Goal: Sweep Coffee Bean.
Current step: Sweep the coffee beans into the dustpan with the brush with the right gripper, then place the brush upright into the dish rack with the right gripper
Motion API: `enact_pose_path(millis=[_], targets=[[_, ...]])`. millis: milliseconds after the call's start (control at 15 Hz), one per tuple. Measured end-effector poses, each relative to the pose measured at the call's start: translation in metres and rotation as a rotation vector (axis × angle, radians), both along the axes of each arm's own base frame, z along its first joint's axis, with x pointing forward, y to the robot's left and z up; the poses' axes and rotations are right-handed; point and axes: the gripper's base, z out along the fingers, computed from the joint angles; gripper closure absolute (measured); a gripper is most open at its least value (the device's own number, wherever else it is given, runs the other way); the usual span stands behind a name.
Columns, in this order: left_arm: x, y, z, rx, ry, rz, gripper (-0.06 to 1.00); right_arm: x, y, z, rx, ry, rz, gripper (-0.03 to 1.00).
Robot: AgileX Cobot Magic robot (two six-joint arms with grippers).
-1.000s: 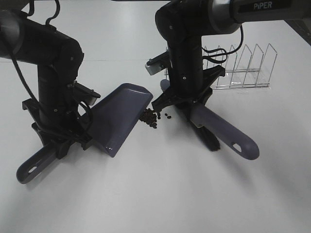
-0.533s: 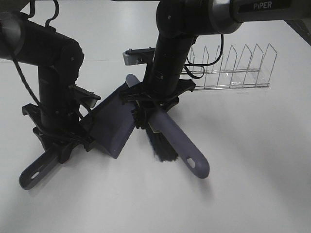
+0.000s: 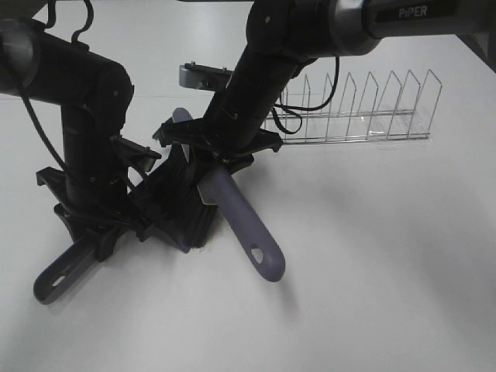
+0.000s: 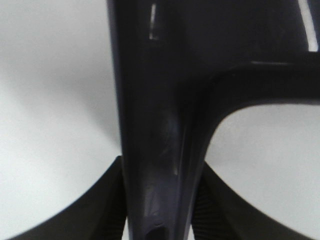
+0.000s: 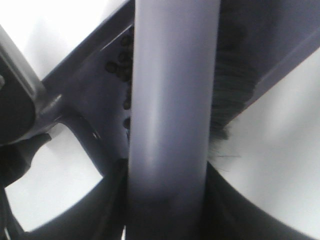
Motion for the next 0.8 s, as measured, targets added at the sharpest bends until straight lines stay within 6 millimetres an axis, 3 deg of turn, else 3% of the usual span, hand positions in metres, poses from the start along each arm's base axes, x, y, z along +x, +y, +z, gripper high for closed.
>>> enact_pose_path(millis=[267,800], targets=[[0.000,-0.001,0.000,-0.011,-0.003,0.006,0.62,0.008,0.008,0.028,0.025,-0.019,0.078,0.66],[0.005,0.003,0.003,-0.066,-0.014,0.160,0.62,0.016,0.001,0.082,-0.097,-0.099,0.182,0.66]])
